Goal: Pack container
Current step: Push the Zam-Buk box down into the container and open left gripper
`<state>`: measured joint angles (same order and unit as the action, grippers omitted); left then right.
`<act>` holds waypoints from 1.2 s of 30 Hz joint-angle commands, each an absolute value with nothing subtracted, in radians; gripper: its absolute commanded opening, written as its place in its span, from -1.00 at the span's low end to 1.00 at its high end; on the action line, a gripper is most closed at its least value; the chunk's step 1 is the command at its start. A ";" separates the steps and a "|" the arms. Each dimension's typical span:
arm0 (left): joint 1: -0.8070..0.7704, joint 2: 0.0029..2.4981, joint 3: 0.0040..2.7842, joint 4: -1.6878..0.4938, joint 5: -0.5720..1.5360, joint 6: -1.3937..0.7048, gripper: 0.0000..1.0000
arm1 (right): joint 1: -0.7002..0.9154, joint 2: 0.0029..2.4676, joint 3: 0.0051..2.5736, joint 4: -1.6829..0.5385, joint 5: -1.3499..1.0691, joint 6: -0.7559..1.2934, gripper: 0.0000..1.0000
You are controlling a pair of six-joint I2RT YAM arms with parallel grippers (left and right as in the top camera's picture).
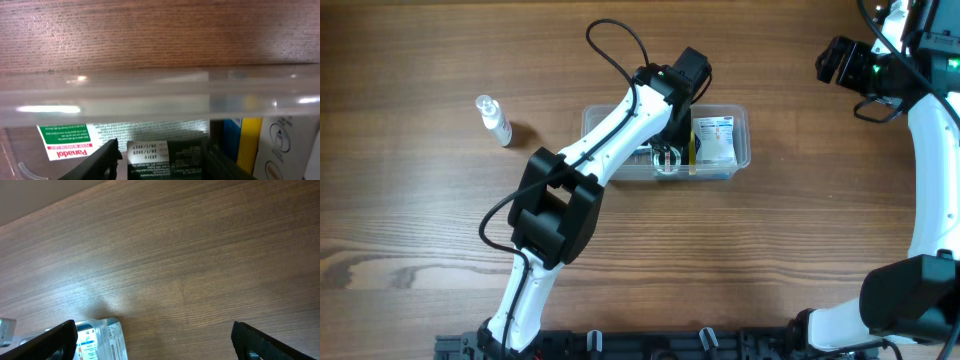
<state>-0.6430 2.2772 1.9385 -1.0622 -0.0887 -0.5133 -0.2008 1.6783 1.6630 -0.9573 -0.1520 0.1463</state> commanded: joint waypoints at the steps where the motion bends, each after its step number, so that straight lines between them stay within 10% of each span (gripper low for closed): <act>1: -0.663 2.289 1.941 -1.077 -0.105 -0.501 0.05 | -0.198 1.679 1.668 -0.955 -0.146 0.160 0.99; 36: -0.677 2.273 1.942 -1.131 -0.105 -0.501 0.03 | -0.198 1.679 1.668 -0.955 -0.146 0.160 0.99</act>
